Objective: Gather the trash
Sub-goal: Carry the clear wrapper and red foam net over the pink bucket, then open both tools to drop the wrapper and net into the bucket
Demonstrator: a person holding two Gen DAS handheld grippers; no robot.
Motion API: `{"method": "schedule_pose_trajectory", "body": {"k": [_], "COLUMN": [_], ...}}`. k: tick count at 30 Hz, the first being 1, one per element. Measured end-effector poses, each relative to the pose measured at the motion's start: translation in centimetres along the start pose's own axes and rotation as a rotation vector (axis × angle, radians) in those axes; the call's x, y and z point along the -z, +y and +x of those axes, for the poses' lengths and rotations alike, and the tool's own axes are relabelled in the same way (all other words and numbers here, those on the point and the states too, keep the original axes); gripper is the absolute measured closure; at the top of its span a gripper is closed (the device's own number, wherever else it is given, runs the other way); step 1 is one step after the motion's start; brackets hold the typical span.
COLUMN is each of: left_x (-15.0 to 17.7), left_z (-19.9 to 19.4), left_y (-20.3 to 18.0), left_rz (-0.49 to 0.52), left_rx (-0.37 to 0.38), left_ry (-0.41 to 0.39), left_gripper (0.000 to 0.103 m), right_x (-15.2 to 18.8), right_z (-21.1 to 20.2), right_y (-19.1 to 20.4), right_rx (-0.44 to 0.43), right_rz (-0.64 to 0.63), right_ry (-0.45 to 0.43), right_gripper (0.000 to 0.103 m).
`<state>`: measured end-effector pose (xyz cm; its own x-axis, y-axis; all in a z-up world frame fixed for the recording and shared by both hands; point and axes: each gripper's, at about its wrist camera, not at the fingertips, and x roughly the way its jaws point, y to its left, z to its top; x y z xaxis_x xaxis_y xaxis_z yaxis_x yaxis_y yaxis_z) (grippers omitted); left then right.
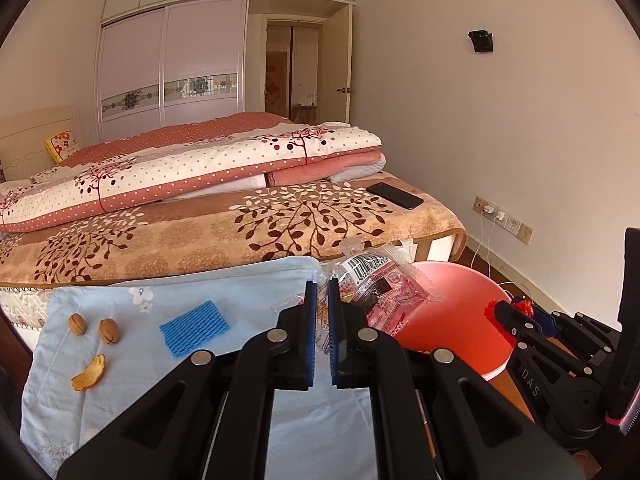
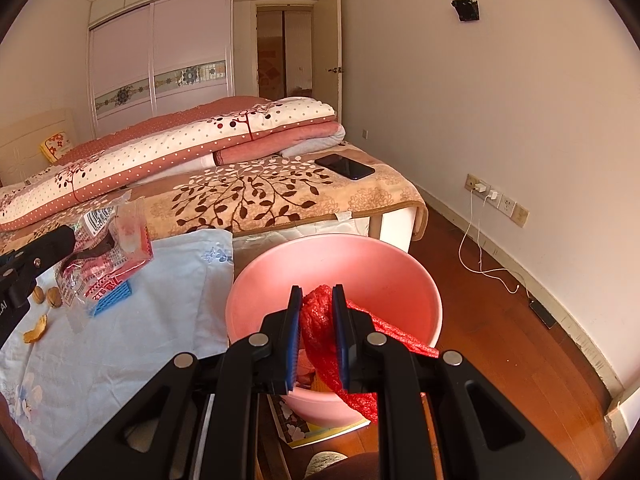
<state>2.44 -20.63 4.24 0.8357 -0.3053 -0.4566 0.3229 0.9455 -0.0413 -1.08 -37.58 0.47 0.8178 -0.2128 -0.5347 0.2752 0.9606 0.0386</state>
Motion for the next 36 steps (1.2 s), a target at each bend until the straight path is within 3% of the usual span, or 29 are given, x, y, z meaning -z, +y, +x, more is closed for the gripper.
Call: {"method": "schedule_pose_trajectory", "body": {"k": [8, 16, 30, 32, 36], "left_x": [-0.3, 0.2, 1.6, 1.7, 1.9], "left_z": [3.3, 7.6, 11.5, 11.8, 11.8], "left_y": [-2.5, -4.3, -5.8, -5.7, -5.5], "left_rz": [-0.012, -0.024, 0.013, 0.014, 0.007], "left_rx": [0.135, 0.171, 0.209, 0.216, 0.247], "left_ry": [0.039, 0.12, 0.204, 0.216, 0.227], "left_gripper": [0.098, 0.098, 0.097, 0.086, 0.074], "right_x": [-0.1, 0.4, 0.3, 0.3, 0.4], "right_z": [2.5, 5.0, 8.2, 8.3, 8.1], "right_y": [-4.0, -7.3, -6.7, -6.5, -5.9], "right_rx": [-0.163, -0.247, -0.178, -0.161, -0.126], "right_rz": [0.131, 0.224, 0.161, 0.142, 0.105], "right_ry": [0.048, 0.079, 0.102, 0.102, 0.093], "right_gripper": [0.089, 0.089, 0.088, 0.085, 0.075]}}
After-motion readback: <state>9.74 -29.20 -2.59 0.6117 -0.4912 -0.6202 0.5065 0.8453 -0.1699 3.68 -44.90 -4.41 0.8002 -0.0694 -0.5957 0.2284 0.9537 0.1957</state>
